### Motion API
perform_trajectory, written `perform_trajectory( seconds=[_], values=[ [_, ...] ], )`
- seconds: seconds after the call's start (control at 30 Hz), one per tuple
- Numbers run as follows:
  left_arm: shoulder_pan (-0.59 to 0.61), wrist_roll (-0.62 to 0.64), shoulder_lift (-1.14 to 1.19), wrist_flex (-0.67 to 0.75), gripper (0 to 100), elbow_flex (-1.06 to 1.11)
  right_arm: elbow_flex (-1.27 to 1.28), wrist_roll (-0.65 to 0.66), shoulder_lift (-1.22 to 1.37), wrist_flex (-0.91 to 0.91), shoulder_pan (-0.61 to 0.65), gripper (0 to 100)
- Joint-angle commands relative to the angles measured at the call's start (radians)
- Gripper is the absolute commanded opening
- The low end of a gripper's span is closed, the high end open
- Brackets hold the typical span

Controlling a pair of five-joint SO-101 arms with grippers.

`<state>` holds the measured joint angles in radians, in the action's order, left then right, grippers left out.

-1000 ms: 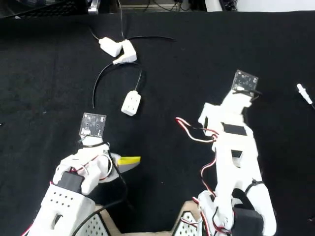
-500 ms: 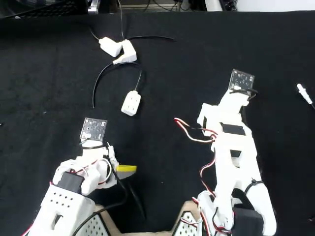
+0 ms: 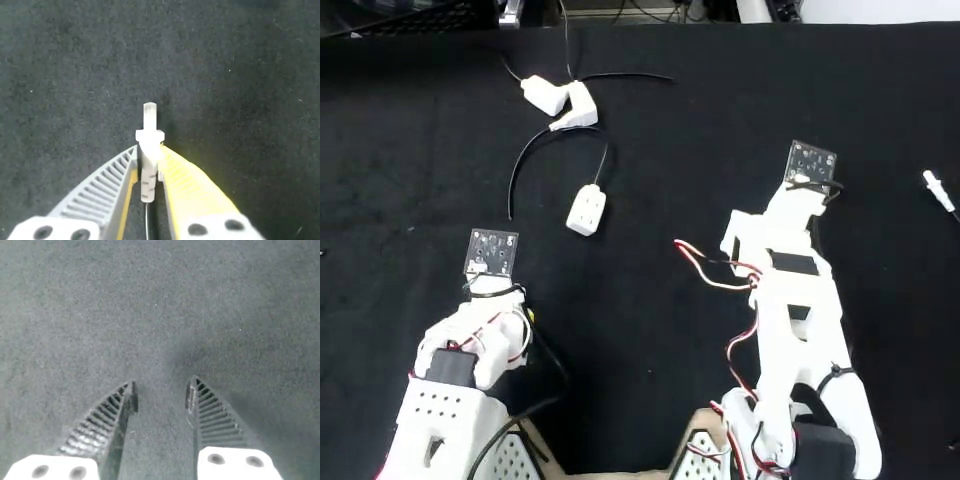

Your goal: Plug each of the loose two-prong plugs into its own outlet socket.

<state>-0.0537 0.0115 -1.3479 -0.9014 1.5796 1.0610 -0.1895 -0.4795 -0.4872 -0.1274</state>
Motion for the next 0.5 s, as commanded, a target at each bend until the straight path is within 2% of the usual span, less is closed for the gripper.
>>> perform_trajectory(
  seconds=[0.0,0.47],
  values=[
    [0.01,-0.011,-0.008,0.018,3,-0.035,-0.002,0.006,-0.027,0.018,0.011,16.7],
    [0.01,-0.012,-0.006,0.023,3,-0.031,-0.002,0.009,-0.027,0.012,0.011,16.7]
  ],
)
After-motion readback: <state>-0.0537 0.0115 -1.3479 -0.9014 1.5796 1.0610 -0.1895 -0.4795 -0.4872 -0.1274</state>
